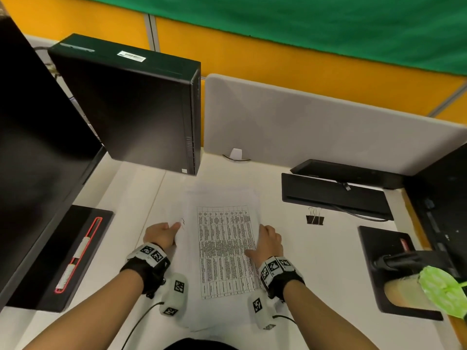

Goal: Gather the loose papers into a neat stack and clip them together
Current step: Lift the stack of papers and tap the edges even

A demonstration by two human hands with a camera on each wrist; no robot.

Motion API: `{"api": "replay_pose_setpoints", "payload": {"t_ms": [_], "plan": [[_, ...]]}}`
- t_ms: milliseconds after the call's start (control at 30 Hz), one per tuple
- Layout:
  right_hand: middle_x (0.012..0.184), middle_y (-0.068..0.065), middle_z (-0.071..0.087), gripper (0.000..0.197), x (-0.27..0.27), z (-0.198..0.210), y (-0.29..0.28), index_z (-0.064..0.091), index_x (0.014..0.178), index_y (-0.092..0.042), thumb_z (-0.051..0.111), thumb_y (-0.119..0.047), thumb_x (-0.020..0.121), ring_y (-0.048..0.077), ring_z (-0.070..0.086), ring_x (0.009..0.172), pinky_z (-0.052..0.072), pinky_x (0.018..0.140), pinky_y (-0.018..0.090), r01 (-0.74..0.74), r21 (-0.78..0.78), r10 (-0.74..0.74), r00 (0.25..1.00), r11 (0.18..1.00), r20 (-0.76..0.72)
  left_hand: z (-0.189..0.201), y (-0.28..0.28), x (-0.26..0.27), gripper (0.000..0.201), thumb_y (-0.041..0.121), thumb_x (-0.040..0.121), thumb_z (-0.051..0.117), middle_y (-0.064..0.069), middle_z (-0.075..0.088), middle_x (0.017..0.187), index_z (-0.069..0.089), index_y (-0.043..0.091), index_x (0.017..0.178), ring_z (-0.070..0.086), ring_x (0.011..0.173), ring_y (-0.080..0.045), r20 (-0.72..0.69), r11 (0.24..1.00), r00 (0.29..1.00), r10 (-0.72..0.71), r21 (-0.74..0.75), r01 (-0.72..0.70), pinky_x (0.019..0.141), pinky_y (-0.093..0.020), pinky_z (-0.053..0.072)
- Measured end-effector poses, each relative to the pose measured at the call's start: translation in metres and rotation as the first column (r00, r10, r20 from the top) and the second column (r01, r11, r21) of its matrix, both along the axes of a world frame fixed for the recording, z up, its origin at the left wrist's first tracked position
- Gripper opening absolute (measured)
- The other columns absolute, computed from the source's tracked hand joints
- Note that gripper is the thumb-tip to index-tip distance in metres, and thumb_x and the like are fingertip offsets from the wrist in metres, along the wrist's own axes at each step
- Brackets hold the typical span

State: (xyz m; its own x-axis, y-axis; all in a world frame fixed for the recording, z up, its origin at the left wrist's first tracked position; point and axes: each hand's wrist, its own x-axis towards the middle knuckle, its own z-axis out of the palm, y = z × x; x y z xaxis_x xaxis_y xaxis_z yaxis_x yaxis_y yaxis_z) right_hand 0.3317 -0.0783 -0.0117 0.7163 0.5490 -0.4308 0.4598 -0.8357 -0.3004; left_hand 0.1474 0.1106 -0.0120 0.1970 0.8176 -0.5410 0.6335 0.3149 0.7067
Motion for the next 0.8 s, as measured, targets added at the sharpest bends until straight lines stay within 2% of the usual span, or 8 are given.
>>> {"api": "replay_pose_setpoints", "payload": {"t_ms": [233,333,400,467,533,600,667,800], "plan": [[0.150,0.007,0.031,0.087,0.002,0.002,0.001,0.024,0.147,-0.012,0.071,-0.034,0.077,0.028,0.028,0.137,0.031,0.112,0.041,0.087,0.123,-0.074,0.991,0.989,-0.109,0.013,0.016,0.026,0.050,0.044,0.086,0.060,-0.006,0.055,0.055,0.049,0.011,0.049,0.053,0.059,-0.024,-0.134,0.995,0.988,-0.072,0.053,0.080,0.061,-0.031,0.042],[0.150,0.012,0.034,0.080,0.004,0.003,0.014,0.027,0.144,-0.007,0.064,-0.037,0.080,0.032,0.031,0.137,0.030,0.113,0.045,0.329,0.194,-0.296,0.938,0.924,-0.178,0.019,-0.001,0.046,0.055,0.046,0.095,0.037,-0.022,0.063,0.105,0.061,-0.003,0.102,0.057,0.104,-0.038,-0.185,0.990,0.979,-0.088,0.093,0.107,0.090,-0.040,0.043],[0.153,0.013,0.028,0.083,0.003,0.005,0.023,0.021,0.147,-0.006,0.063,-0.037,0.082,0.032,0.028,0.138,0.028,0.115,0.044,0.387,0.162,-0.356,0.915,0.908,-0.191,0.020,-0.014,0.055,0.061,0.042,0.097,0.030,-0.025,0.041,0.142,0.033,-0.001,0.140,0.039,0.129,-0.042,-0.133,0.992,0.986,-0.100,0.063,0.109,0.107,-0.046,0.032],[0.156,0.010,0.023,0.088,-0.001,0.006,0.029,0.015,0.150,-0.010,0.062,-0.040,0.082,0.030,0.023,0.141,0.025,0.116,0.044,0.335,0.126,-0.307,0.931,0.934,-0.199,0.016,-0.021,0.053,0.059,0.026,0.098,0.032,-0.021,0.029,0.152,0.012,0.001,0.148,0.033,0.136,-0.039,0.011,0.992,0.992,-0.129,-0.004,0.129,0.114,-0.046,0.028],[0.157,0.007,0.021,0.088,-0.002,0.007,0.030,0.013,0.151,-0.014,0.061,-0.042,0.082,0.029,0.021,0.143,0.023,0.116,0.044,0.273,0.137,-0.240,0.946,0.952,-0.218,0.007,-0.014,0.044,0.046,0.014,0.095,0.037,-0.019,0.050,0.138,0.032,-0.001,0.138,0.048,0.124,-0.038,0.035,0.995,0.995,-0.093,0.033,0.092,0.107,-0.044,0.037],[0.156,0.007,0.024,0.086,0.003,0.007,0.026,0.015,0.151,-0.014,0.062,-0.038,0.083,0.028,0.023,0.142,0.023,0.117,0.043,0.291,0.187,-0.242,0.938,0.938,-0.247,0.006,-0.003,0.033,0.017,0.008,0.090,0.048,-0.007,0.065,0.098,0.059,0.002,0.102,0.059,0.097,-0.029,-0.024,0.993,0.998,-0.060,0.104,0.062,0.086,-0.032,0.045],[0.156,0.007,0.026,0.086,0.008,0.008,0.022,0.015,0.151,-0.014,0.063,-0.034,0.083,0.028,0.023,0.142,0.024,0.117,0.042,0.323,0.207,-0.265,0.927,0.924,-0.264,0.005,0.009,0.028,0.025,0.009,0.085,0.059,-0.002,0.051,0.064,0.053,0.012,0.061,0.050,0.075,-0.022,-0.015,0.997,0.999,-0.044,0.063,0.045,0.065,-0.026,0.037],[0.157,0.005,0.023,0.080,0.011,0.015,0.021,0.018,0.151,-0.018,0.062,-0.026,0.084,0.023,0.023,0.143,0.023,0.115,0.036,0.292,0.251,-0.159,0.883,0.923,-0.441,0.003,0.012,0.034,0.035,0.035,0.082,0.067,-0.003,0.051,0.058,0.061,0.012,0.056,0.046,0.062,-0.019,-0.007,0.998,0.999,-0.037,-0.051,0.037,0.070,-0.031,0.048]]}}
